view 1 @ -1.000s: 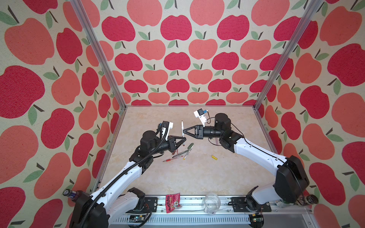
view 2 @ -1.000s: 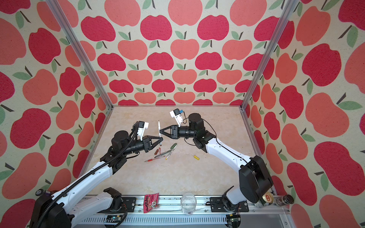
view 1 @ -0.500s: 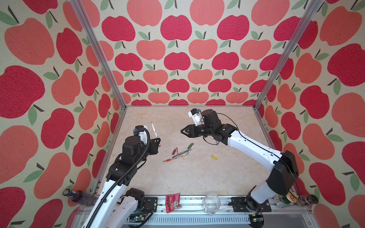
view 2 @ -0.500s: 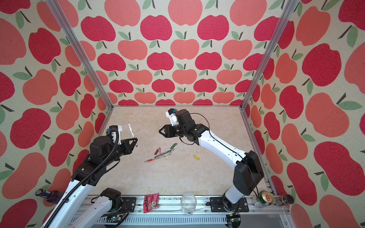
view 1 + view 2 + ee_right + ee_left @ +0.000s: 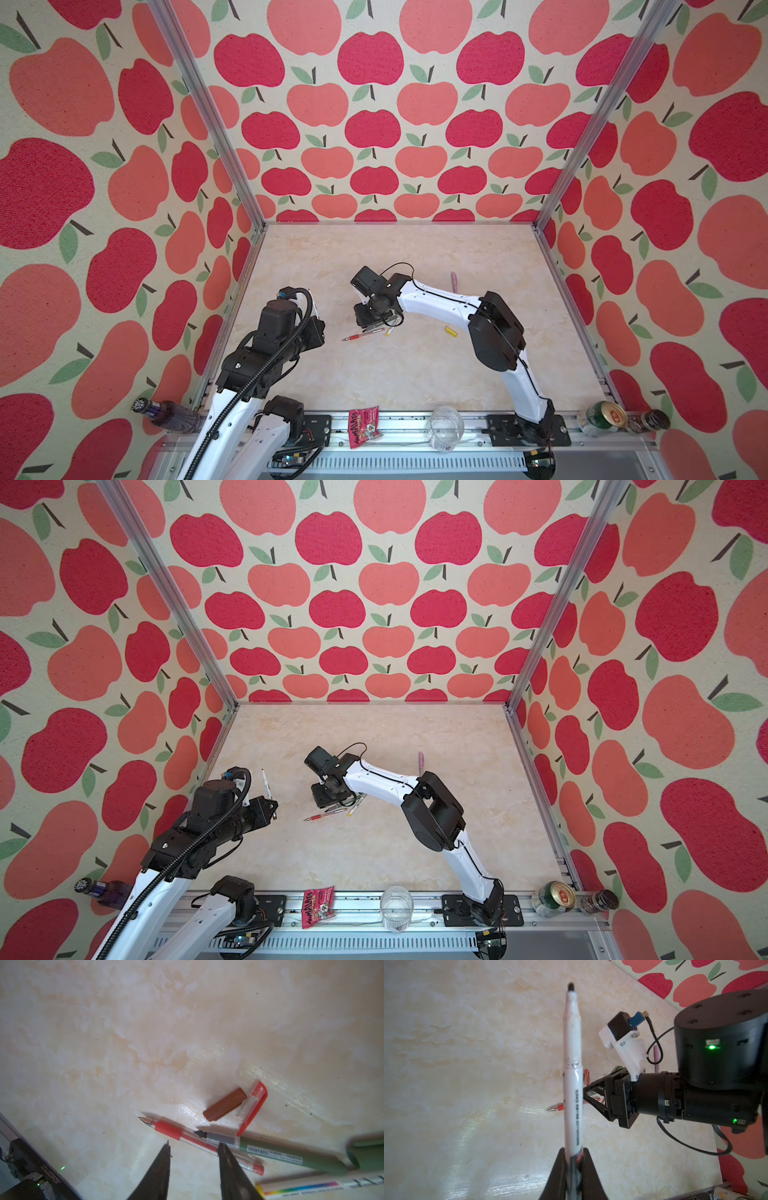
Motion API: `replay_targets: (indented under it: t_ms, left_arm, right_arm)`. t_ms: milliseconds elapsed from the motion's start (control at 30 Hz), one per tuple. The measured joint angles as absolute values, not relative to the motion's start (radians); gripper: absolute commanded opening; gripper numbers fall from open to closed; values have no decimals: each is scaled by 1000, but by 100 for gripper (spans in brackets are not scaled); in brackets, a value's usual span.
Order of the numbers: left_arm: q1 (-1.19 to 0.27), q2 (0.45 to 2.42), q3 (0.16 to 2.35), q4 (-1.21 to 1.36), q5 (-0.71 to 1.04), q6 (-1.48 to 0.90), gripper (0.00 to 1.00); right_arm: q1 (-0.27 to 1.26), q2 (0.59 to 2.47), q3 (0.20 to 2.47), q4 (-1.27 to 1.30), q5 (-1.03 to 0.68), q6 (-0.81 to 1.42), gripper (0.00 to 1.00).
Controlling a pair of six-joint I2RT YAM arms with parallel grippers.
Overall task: Insert the pens into the pen caps
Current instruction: 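Move the right gripper over the brown cap in the pile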
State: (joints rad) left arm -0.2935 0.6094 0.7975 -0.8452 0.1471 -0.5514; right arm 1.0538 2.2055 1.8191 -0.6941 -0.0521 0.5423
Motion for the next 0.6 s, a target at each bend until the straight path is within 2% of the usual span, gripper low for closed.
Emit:
replay_targets:
  t_ms: [200, 600]
  left_arm:
    - [-292, 603, 775, -846, 167, -551, 0]
    - [-290, 603, 765, -834, 173, -551, 0]
  right_arm:
    - [1052, 2257, 1876, -728, -45, 538, 50]
    - [1052, 2280, 1881, -733, -89, 551, 53]
